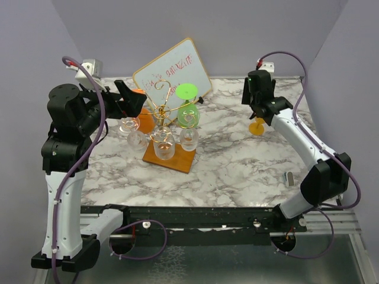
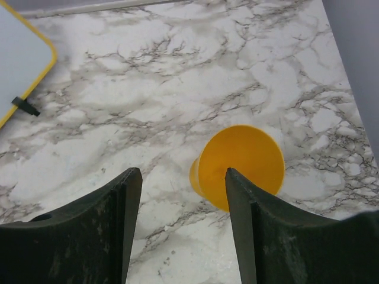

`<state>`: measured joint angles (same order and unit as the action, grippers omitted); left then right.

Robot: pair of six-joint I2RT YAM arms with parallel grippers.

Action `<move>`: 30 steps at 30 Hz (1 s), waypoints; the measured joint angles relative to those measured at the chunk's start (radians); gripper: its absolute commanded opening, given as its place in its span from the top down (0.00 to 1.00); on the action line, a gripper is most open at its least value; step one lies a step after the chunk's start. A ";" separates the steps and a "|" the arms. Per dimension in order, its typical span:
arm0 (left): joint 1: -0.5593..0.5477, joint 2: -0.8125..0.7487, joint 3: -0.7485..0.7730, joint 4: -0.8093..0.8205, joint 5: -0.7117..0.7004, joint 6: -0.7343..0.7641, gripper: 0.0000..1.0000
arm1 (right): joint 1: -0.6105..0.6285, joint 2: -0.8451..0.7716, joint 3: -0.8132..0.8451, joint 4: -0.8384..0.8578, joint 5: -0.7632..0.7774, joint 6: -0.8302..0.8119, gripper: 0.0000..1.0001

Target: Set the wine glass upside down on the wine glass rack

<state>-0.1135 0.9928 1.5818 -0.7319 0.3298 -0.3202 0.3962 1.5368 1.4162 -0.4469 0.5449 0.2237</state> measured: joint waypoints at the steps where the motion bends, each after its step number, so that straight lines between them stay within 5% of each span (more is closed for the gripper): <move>1: 0.000 0.003 0.002 0.006 0.008 -0.005 0.01 | -0.016 0.019 0.017 -0.002 0.001 0.000 0.37; 12: 0.000 0.040 0.003 0.062 0.164 -0.075 0.01 | -0.143 0.182 0.030 -0.076 -0.080 0.005 0.60; 18: 0.000 0.045 0.003 0.106 0.222 -0.115 0.01 | -0.145 0.183 0.022 -0.077 -0.171 -0.016 0.97; 24: 0.000 0.065 -0.020 0.189 0.280 -0.193 0.02 | -0.145 0.164 0.003 -0.066 -0.234 -0.027 0.99; 30: 0.000 0.097 -0.088 0.379 0.354 -0.381 0.02 | -0.145 -0.036 -0.134 -0.015 -0.362 -0.039 0.99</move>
<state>-0.1139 1.0901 1.4940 -0.3527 0.6838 -0.7013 0.2512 1.5005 1.2823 -0.4622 0.1833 0.1848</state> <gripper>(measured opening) 0.981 0.024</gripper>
